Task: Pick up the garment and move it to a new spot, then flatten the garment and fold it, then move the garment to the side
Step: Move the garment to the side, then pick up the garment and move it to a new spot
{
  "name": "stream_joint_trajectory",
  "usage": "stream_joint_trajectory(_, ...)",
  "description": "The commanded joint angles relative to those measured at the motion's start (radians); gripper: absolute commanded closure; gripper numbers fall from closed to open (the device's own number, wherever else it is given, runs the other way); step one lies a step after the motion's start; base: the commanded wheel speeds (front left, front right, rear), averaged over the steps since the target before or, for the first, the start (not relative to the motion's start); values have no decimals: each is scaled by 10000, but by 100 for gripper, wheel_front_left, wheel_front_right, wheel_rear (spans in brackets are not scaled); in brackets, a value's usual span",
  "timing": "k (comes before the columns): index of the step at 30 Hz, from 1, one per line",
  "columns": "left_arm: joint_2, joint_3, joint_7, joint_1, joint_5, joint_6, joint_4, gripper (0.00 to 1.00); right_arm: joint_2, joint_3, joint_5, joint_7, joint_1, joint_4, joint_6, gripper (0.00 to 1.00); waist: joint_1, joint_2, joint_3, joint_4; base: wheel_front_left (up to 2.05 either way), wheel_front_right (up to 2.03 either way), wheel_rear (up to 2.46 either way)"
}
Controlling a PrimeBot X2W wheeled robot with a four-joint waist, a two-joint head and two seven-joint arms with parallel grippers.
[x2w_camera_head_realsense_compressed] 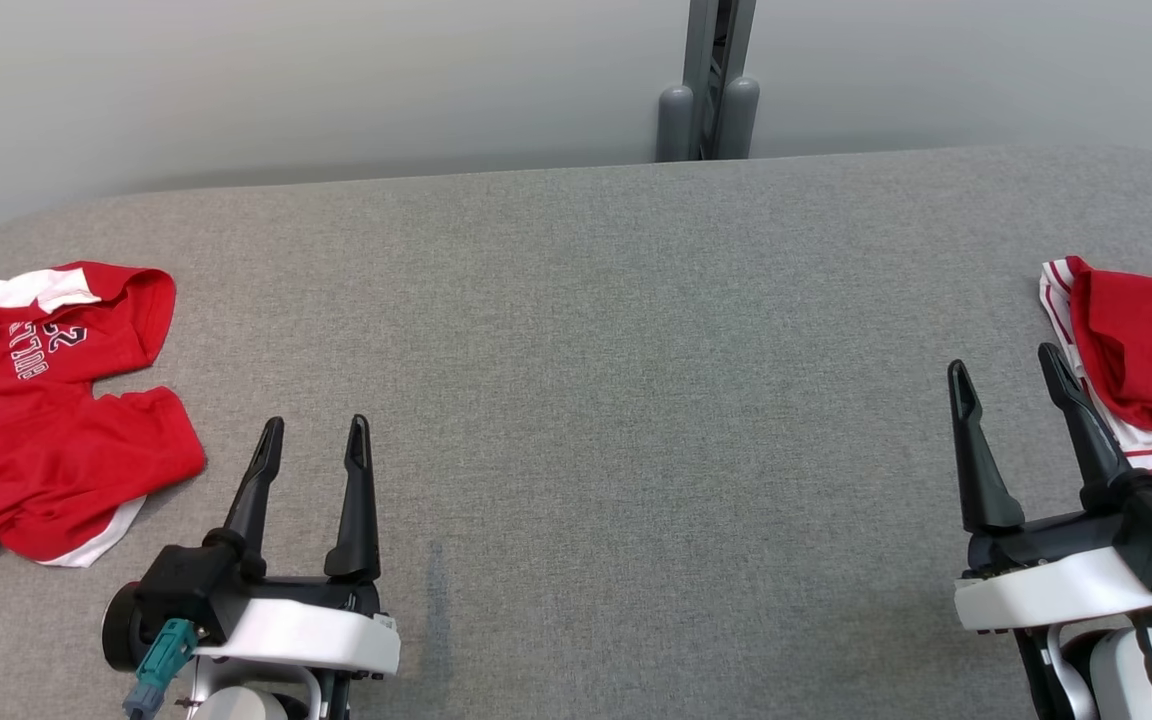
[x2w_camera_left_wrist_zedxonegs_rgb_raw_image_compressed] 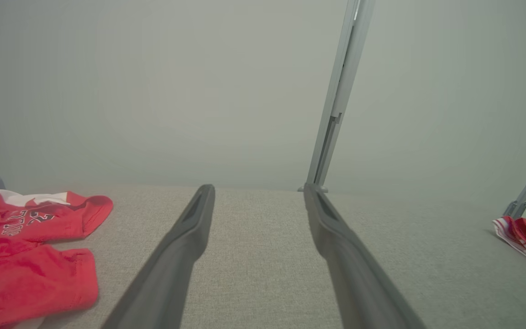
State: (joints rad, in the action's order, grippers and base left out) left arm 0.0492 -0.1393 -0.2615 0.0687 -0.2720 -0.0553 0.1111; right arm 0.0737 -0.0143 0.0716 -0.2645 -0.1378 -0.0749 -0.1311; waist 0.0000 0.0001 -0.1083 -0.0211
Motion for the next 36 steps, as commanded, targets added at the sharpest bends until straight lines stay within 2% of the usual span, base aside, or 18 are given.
stream_joint_trajectory(1, 32, 38, -28, -8, -7, -65, -2, 0, 16, 30, -27, -15, 42, -19, 8, 0, 0, -1, -7, -5, 0, 0, 0)
stream_joint_trajectory(7, 32, 5, -28, 122, -2, -44, 43, 0, 22, 128, -33, -15, 41, -14, 8, 0, 0, -1, -158, -138, 0, 0, 0)
stream_joint_trajectory(13, 35, 77, -28, 332, -8, -82, 121, 0, 88, -162, 21, -15, -134, -106, 8, 0, 0, -1, -468, -776, 0, 0, 0)
stream_joint_trajectory(31, 33, 601, -28, 35, 45, -138, -137, 0, 160, -1441, 356, -15, -295, -549, 8, 0, 0, -1, -142, -3463, 0, 0, 0)
stream_joint_trajectory(36, 32, 681, -28, -98, 73, -125, -179, 0, 158, -1597, 452, -15, -233, -618, 8, 0, 0, -1, -9, -3980, 0, 0, 0)
